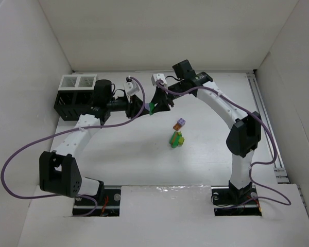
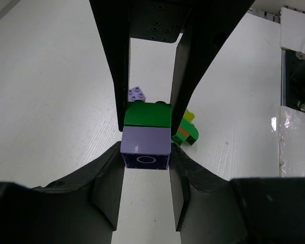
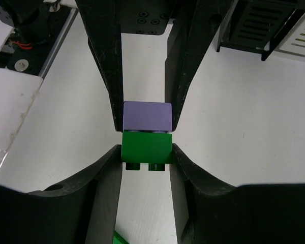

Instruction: Sort the legos into containers by color

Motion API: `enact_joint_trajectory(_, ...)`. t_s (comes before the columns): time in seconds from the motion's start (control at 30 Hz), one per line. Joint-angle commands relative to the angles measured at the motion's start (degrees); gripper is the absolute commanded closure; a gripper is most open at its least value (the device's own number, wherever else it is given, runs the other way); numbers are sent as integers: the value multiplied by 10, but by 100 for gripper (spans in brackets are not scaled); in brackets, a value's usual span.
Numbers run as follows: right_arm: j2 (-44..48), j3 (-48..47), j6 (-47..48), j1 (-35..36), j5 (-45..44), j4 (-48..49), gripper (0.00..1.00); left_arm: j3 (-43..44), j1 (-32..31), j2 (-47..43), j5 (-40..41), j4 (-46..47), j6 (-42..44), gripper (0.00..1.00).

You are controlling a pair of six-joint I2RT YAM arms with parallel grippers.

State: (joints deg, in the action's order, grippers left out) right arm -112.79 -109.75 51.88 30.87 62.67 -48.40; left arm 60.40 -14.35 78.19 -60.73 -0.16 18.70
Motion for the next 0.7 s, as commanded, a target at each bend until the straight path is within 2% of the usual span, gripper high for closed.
enact_joint_trajectory(0.0, 15, 7, 9, -13, 18, -16, 92, -12, 35, -38, 15, 58, -19, 96)
enact_joint_trajectory(0.33, 65, 96, 3, -95, -5, -16, 93, -12, 138, -114, 30, -43, 16, 97)
enact_joint_trajectory(0.4, 65, 101, 3, -103, -13, -11, 95, -12, 152, -119, 53, -26, -16, 98)
enact_joint_trajectory(0.47, 65, 101, -18, -108, -27, 15, 95, -18, 175, -134, 96, 17, -85, 98)
enact_joint_trajectory(0.53, 71, 112, -68, -114, -27, 50, 96, -12, 182, -134, 138, 45, -126, 99)
enact_joint_trajectory(0.67, 92, 126, -192, -114, -61, 198, 99, 10, 182, -116, 209, 85, -186, 100)
